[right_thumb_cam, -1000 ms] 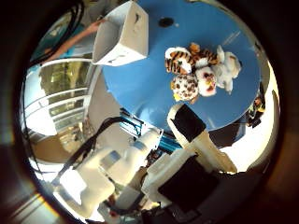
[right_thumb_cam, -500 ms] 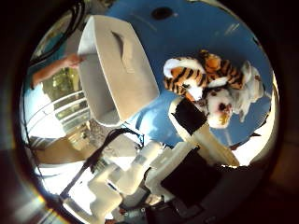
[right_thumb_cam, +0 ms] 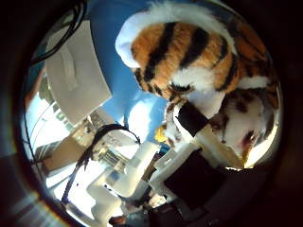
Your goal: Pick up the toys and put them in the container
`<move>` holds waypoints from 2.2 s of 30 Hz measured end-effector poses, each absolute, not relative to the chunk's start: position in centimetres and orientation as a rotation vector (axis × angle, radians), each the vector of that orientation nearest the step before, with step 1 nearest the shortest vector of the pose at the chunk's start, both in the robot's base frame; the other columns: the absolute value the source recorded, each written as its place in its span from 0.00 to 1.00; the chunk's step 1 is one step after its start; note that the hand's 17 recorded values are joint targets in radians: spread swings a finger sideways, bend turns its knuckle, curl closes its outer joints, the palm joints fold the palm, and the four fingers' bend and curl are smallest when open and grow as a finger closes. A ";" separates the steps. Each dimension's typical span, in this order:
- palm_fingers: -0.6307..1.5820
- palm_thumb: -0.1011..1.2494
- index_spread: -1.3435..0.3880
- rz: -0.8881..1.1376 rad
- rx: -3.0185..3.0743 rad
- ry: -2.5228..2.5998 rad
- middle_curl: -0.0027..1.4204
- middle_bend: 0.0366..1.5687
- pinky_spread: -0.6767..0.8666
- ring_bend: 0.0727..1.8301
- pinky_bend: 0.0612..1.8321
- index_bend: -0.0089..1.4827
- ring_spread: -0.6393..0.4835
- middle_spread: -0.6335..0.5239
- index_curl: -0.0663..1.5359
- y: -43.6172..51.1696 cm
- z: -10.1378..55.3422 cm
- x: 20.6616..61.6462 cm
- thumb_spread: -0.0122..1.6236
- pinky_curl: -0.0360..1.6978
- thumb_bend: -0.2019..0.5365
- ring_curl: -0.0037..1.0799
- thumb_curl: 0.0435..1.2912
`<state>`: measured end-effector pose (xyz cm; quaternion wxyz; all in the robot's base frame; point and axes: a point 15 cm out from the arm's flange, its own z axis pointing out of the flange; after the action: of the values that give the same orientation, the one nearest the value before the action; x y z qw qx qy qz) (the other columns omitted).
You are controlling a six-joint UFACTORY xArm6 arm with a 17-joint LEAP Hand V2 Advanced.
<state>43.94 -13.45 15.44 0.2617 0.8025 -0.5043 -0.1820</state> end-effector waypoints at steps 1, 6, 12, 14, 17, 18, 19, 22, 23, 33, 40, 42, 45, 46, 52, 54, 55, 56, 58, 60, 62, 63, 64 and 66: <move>0.46 0.51 0.76 -0.498 2.168 -1.360 0.27 0.14 0.70 0.24 0.28 0.11 0.79 0.56 0.20 -13.4 15.4 43.8 0.68 0.08 0.24 0.31 0.24; 0.73 0.57 0.67 -0.511 2.147 -1.330 0.35 0.31 0.69 0.42 0.39 0.08 0.72 0.47 0.17 -13.5 15.8 43.2 0.67 0.10 0.25 0.40 0.26; 0.73 0.69 0.55 -0.532 2.140 -1.345 0.51 0.50 0.67 0.65 0.57 0.14 0.60 0.37 0.10 -14.4 16.6 42.5 0.65 0.16 0.27 0.61 0.32; 0.75 0.73 0.51 -0.533 2.155 -1.379 0.56 0.54 0.65 0.67 0.65 0.16 0.57 0.35 0.07 -14.8 17.3 42.4 0.64 0.19 0.28 0.63 0.35; 0.76 0.78 0.46 -0.558 2.202 -1.434 0.61 0.59 0.63 0.68 0.73 0.21 0.54 0.33 0.05 -14.2 18.2 42.4 0.64 0.22 0.29 0.67 0.38; 0.76 0.80 0.44 -0.571 2.224 -1.470 0.63 0.60 0.62 0.68 0.75 0.23 0.53 0.33 0.05 -13.8 18.6 42.5 0.65 0.24 0.29 0.68 0.39; 0.76 0.81 0.42 -0.578 2.248 -1.499 0.64 0.61 0.61 0.68 0.78 0.25 0.52 0.32 0.04 -13.6 19.3 42.5 0.65 0.25 0.30 0.69 0.41; 0.75 0.82 0.38 -0.558 2.287 -1.567 0.68 0.63 0.59 0.69 0.81 0.30 0.50 0.32 0.03 -13.4 21.8 42.6 0.66 0.28 0.28 0.71 0.43; 0.75 0.82 0.36 -0.543 2.293 -1.577 0.69 0.64 0.58 0.69 0.82 0.32 0.49 0.31 0.03 -13.4 22.7 42.6 0.67 0.29 0.28 0.72 0.44; 0.70 0.78 0.24 -0.333 2.376 -1.628 0.78 0.69 0.54 0.73 0.87 0.49 0.46 0.30 0.03 -10.9 35.9 39.5 0.68 0.35 0.25 0.79 0.52; 0.68 0.76 0.20 -0.190 2.583 -1.593 0.81 0.71 0.52 0.75 0.88 0.56 0.45 0.30 0.03 -4.1 43.0 39.8 0.67 0.38 0.26 0.81 0.55; 0.67 0.77 0.19 -0.184 2.631 -1.589 0.82 0.72 0.52 0.76 0.89 0.58 0.45 0.30 0.03 -2.1 44.5 39.8 0.67 0.39 0.26 0.82 0.56; 0.67 0.78 0.18 -0.156 2.684 -1.572 0.83 0.73 0.52 0.77 0.89 0.61 0.45 0.30 0.03 1.8 46.0 39.4 0.67 0.41 0.26 0.82 0.57; 0.67 0.78 0.18 -0.128 2.707 -1.561 0.83 0.73 0.52 0.77 0.89 0.61 0.45 0.30 0.03 3.0 46.6 39.3 0.67 0.41 0.26 0.82 0.58; 0.67 0.80 0.17 -0.091 2.836 -1.481 0.83 0.74 0.51 0.77 0.89 0.66 0.45 0.31 0.03 11.9 48.2 38.1 0.66 0.43 0.26 0.83 0.60; 0.67 0.80 0.16 -0.102 2.868 -1.469 0.83 0.75 0.51 0.77 0.89 0.67 0.45 0.31 0.03 14.4 47.9 38.3 0.66 0.44 0.26 0.83 0.61; 0.66 0.80 0.16 -0.108 2.869 -1.466 0.83 0.75 0.51 0.78 0.89 0.67 0.45 0.31 0.03 15.3 47.5 38.6 0.66 0.44 0.25 0.83 0.61; 0.66 0.80 0.16 -0.127 2.861 -1.457 0.83 0.75 0.51 0.78 0.89 0.68 0.45 0.31 0.03 16.3 46.6 38.8 0.66 0.44 0.25 0.83 0.61; 0.66 0.79 0.16 -0.176 2.831 -1.434 0.83 0.75 0.51 0.78 0.89 0.69 0.45 0.31 0.03 18.3 44.5 39.2 0.66 0.45 0.25 0.83 0.62; 0.66 0.76 0.16 -0.232 2.785 -1.420 0.83 0.76 0.51 0.78 0.89 0.70 0.45 0.31 0.03 19.4 41.8 40.0 0.66 0.46 0.23 0.83 0.62; 0.65 0.73 0.16 -0.274 2.749 -1.407 0.83 0.76 0.51 0.79 0.88 0.71 0.45 0.31 0.03 20.4 39.0 41.1 0.66 0.46 0.23 0.83 0.61; 0.65 0.71 0.16 -0.280 2.736 -1.415 0.83 0.76 0.51 0.79 0.88 0.71 0.45 0.31 0.03 20.9 37.4 42.1 0.67 0.47 0.23 0.83 0.61; 0.64 0.71 0.16 -0.281 2.726 -1.430 0.83 0.77 0.51 0.79 0.87 0.72 0.45 0.31 0.03 21.3 36.2 43.0 0.67 0.47 0.23 0.83 0.61; 0.63 0.70 0.16 -0.268 2.709 -1.472 0.83 0.77 0.51 0.80 0.87 0.72 0.45 0.31 0.03 21.7 34.4 44.6 0.69 0.48 0.24 0.83 0.59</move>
<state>44.56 21.71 34.42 0.0233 0.8751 -0.4756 -0.0864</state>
